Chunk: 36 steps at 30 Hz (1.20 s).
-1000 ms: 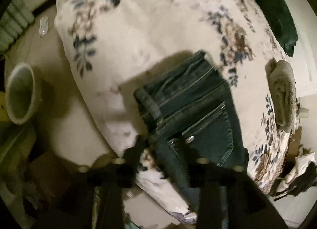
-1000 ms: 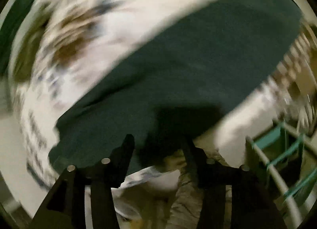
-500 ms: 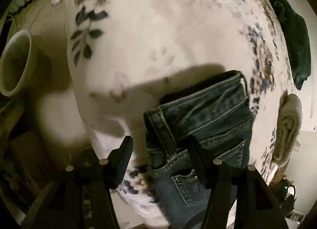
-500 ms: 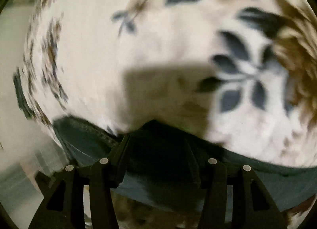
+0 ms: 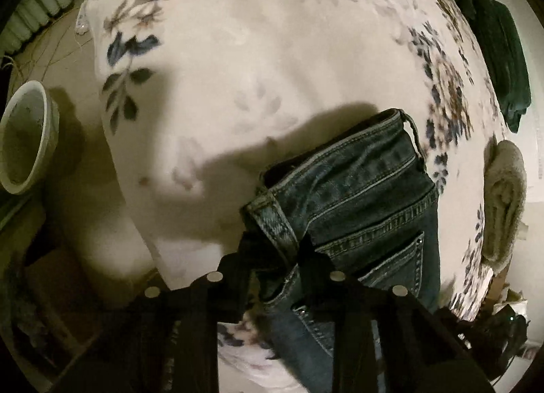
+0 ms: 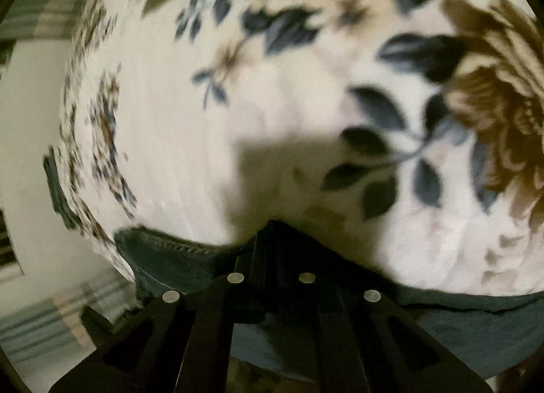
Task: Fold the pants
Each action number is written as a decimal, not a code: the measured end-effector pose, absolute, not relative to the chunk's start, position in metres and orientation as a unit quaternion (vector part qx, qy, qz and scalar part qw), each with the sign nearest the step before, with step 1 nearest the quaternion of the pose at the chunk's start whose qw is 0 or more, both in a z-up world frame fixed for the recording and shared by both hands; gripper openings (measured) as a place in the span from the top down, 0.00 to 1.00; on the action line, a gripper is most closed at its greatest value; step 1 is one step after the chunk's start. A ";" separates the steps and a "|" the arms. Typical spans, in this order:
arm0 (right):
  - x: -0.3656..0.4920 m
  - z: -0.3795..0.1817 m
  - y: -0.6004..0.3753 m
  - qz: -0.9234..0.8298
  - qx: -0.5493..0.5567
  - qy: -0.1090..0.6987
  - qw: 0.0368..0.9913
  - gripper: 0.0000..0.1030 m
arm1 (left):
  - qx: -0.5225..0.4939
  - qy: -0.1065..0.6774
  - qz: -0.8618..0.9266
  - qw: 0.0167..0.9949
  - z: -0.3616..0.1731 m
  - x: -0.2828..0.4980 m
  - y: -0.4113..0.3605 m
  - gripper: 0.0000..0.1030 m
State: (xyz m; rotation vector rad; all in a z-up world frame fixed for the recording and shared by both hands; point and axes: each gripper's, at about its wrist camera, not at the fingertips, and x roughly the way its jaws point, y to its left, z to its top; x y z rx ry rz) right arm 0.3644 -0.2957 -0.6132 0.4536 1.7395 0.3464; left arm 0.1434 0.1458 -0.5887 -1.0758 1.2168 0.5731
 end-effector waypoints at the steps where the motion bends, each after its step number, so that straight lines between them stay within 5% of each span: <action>1: 0.367 -0.615 -0.290 0.147 0.204 0.752 0.610 0.99 | -0.465 0.538 0.253 0.656 -0.588 0.143 0.145 0.81; 8: 0.373 -0.630 -0.293 0.155 0.248 0.755 0.586 0.92 | -0.428 0.563 0.254 0.659 -0.574 0.156 0.138 0.78; 10: 0.373 -0.625 -0.298 0.155 0.266 0.740 0.598 0.62 | -0.385 0.572 0.253 0.679 -0.552 0.161 0.126 0.74; 11: 0.371 -0.620 -0.302 0.157 0.278 0.731 0.603 0.38 | -0.357 0.575 0.250 0.692 -0.538 0.165 0.117 0.63; 12: 0.365 -0.611 -0.317 0.159 0.297 0.717 0.611 0.27 | -0.336 0.575 0.242 0.706 -0.527 0.167 0.108 0.47; 14: 0.350 -0.595 -0.340 0.157 0.307 0.698 0.628 0.24 | -0.292 0.577 0.227 0.728 -0.508 0.174 0.087 0.20; 17: 0.314 -0.574 -0.387 0.134 0.332 0.668 0.652 0.12 | -0.219 0.583 0.193 0.758 -0.487 0.190 0.041 0.15; 32: 0.058 -0.605 -0.720 -0.203 0.539 0.487 0.657 0.12 | -0.036 0.659 0.007 0.752 -0.531 0.233 -0.235 0.14; 36: 0.034 -0.631 -0.776 -0.218 0.583 0.422 0.659 0.19 | -0.013 0.683 -0.023 0.730 -0.563 0.232 -0.288 0.14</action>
